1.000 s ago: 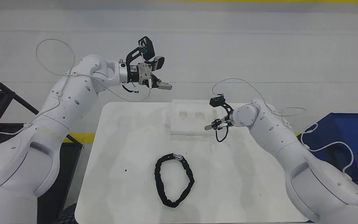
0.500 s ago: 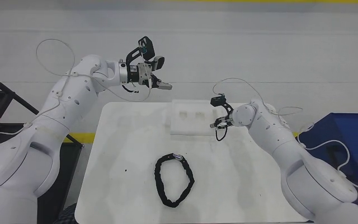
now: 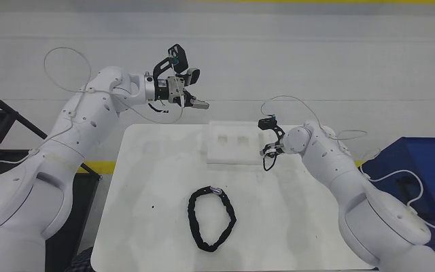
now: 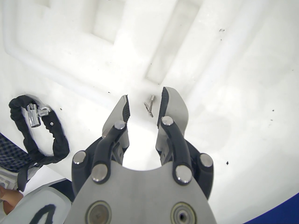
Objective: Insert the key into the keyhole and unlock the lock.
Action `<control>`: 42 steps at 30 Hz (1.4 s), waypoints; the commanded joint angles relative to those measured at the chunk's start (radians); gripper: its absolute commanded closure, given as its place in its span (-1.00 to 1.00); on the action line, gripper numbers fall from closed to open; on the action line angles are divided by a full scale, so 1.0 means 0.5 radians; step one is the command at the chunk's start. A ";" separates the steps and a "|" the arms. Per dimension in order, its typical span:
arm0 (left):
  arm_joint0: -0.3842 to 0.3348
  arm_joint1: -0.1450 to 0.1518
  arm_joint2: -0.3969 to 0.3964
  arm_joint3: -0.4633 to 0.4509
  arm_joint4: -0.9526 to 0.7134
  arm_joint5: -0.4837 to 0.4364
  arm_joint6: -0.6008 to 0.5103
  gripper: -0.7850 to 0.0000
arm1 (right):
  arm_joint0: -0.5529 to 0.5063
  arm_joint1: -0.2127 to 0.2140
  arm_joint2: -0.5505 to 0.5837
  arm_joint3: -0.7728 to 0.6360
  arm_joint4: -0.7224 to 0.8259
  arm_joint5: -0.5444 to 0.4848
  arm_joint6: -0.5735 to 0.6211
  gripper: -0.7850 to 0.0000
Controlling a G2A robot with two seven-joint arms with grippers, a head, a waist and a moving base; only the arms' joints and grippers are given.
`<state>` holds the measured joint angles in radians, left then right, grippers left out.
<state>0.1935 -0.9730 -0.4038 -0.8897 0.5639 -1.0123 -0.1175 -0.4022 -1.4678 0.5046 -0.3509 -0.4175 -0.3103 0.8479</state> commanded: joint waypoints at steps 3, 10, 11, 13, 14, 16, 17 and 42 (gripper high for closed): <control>0.000 0.000 0.000 0.000 0.000 0.000 0.000 -1.00 | 0.002 -0.011 0.003 0.019 -0.025 0.020 -0.016 0.55; 0.000 0.000 0.000 0.000 0.000 0.000 0.000 -1.00 | 0.000 -0.030 0.028 0.071 -0.016 0.051 -0.007 0.67; 0.000 0.000 0.000 0.000 0.000 0.000 0.000 -1.00 | 0.000 -0.032 0.030 0.074 -0.018 0.051 -0.007 0.73; 0.000 0.000 0.000 0.000 0.000 0.000 0.000 -1.00 | -0.001 -0.037 0.034 0.082 -0.024 0.056 -0.012 0.85; 0.000 0.000 0.000 0.000 0.000 0.000 0.000 -1.00 | -0.001 -0.040 0.035 0.086 -0.028 0.057 -0.013 0.99; 0.000 0.000 0.000 0.000 0.000 0.000 0.000 -1.00 | 0.000 -0.045 0.038 0.091 -0.037 0.065 -0.017 1.00; 0.000 0.000 0.000 0.000 0.000 0.000 0.000 -1.00 | 0.000 -0.047 0.040 0.094 -0.040 0.065 -0.019 1.00; 0.000 0.000 0.000 0.000 0.000 0.000 0.000 -1.00 | 0.028 -0.031 0.095 -0.086 -0.214 0.162 0.028 1.00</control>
<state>0.1935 -0.9730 -0.4038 -0.8897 0.5639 -1.0123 -0.1175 -0.3869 -1.4856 0.5489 -0.3863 -0.5227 -0.2309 0.8607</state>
